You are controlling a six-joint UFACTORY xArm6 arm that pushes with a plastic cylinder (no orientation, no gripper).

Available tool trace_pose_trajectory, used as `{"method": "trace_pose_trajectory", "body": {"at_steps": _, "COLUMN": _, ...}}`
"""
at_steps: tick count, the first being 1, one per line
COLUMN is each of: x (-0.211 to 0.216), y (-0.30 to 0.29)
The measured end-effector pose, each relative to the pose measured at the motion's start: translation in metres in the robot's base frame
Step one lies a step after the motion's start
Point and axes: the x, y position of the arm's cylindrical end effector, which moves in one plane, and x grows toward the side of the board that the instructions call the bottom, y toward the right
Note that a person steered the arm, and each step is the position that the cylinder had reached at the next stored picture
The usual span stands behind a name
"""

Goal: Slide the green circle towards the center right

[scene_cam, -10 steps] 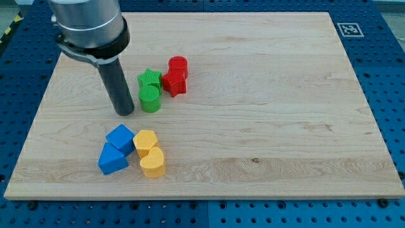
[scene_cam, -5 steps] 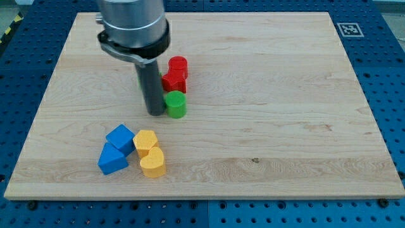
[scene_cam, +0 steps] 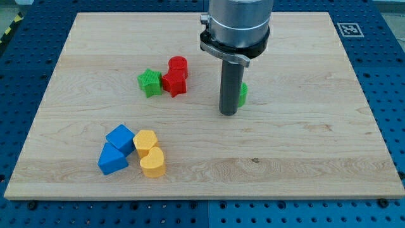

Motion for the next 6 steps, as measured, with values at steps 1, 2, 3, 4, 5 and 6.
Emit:
{"method": "trace_pose_trajectory", "body": {"at_steps": 1, "x": -0.013, "y": -0.016}}
{"method": "trace_pose_trajectory", "body": {"at_steps": 2, "x": -0.034, "y": -0.026}}
{"method": "trace_pose_trajectory", "body": {"at_steps": 3, "x": -0.025, "y": -0.005}}
{"method": "trace_pose_trajectory", "body": {"at_steps": 4, "x": -0.017, "y": 0.028}}
{"method": "trace_pose_trajectory", "body": {"at_steps": 5, "x": -0.017, "y": 0.055}}
{"method": "trace_pose_trajectory", "body": {"at_steps": 6, "x": -0.015, "y": 0.067}}
